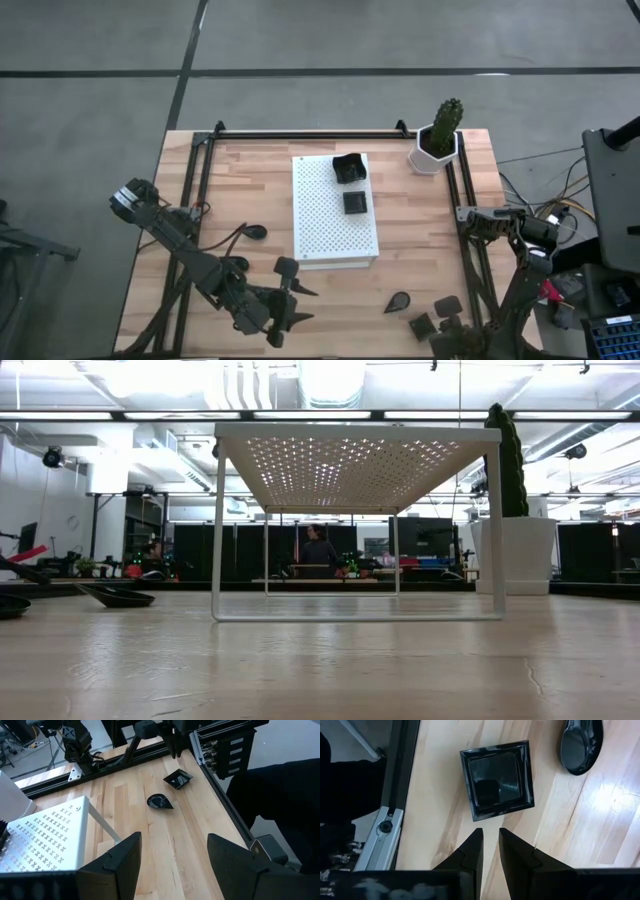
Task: Pick & Place Mini shaped plates
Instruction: Stack the black square plate on top of the black square plate on the shelf
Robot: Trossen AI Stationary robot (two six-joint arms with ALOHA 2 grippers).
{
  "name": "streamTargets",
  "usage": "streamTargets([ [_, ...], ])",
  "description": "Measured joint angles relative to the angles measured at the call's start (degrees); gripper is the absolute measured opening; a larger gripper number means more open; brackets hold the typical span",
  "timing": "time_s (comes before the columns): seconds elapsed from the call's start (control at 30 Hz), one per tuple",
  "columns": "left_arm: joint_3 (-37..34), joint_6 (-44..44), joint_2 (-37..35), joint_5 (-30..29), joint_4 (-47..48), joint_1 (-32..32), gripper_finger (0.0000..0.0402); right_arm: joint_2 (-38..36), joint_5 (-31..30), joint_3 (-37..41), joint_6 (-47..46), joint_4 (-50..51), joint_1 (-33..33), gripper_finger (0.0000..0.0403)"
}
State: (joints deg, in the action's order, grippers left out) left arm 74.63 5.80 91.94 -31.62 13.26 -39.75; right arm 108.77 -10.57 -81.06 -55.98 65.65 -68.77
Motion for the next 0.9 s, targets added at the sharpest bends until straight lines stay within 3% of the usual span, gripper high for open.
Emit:
streamTargets([
  [0.9, 0.0, -0.1, 0.0, 0.0, 0.0, 0.3, 0.0220, 0.0, 0.2, 0.6, -0.9, -2.2, -0.2, 0.0057],
])
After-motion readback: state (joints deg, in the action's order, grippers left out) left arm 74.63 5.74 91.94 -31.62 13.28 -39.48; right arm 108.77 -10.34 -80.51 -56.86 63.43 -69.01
